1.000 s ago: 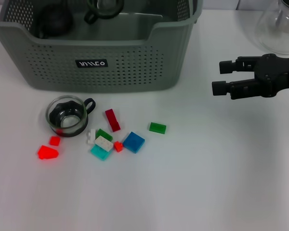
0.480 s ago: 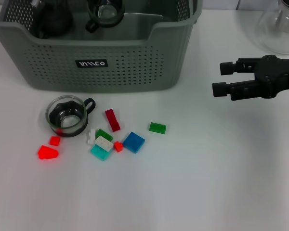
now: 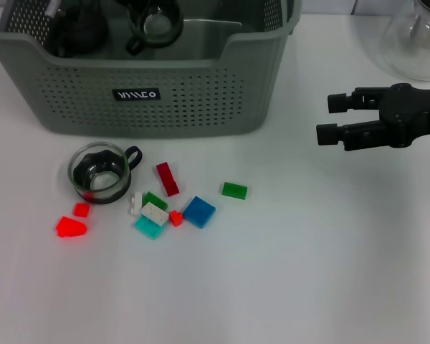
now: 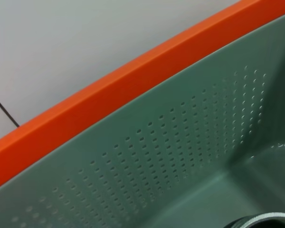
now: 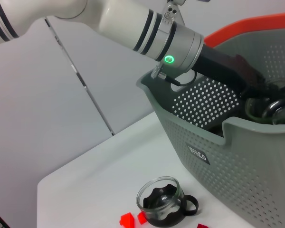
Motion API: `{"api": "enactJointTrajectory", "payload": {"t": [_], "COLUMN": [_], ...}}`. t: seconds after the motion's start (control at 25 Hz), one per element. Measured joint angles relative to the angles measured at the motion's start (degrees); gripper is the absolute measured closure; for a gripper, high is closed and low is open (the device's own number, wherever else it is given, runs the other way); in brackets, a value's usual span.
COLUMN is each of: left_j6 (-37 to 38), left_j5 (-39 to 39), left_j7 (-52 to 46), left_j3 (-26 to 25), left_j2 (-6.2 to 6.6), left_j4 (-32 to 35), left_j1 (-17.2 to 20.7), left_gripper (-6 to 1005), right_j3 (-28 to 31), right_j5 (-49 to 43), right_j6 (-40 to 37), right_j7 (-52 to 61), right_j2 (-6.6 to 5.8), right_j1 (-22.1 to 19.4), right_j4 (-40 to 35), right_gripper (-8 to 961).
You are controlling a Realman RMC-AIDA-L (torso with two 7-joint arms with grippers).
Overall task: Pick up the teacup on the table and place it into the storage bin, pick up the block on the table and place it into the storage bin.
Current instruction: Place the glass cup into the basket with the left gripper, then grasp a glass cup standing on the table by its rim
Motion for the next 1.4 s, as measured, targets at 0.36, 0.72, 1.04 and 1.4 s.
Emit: {"api": "enactJointTrajectory", "payload": {"t": [0.36, 0.72, 1.04, 1.4], "left_j6": [-0.2, 3.5, 14.0, 30.7], "left_j5": [-0.1, -0.1, -3.2, -36.6], "left_j7": [0.0, -1.3, -3.2, 7.2], "left_j3": [0.0, -0.6, -1.2, -5.9], "left_j2": [-0.39, -2.28, -5.03, -6.23], "left_j4": [0.5, 15.2, 41.5, 68.5], "left_j1": [0.6, 4.7, 12.6, 30.6], "left_gripper": [805, 523, 188, 163], "right_j3": [0.0, 0.0, 0.8, 1.3], "right_j5": [0.0, 0.0, 0.0, 0.0], "right_j6": [-0.1, 0.0, 0.1, -0.3], "right_j7": [0.0, -1.0, -2.4, -3.4], "right_j2": [0.07, 0.0, 0.0, 0.0], "right_j1": [0.0, 0.1, -0.3, -0.5], "right_j4": [0.0, 0.2, 0.6, 0.6], "right_gripper": [25, 26, 26, 26]}}
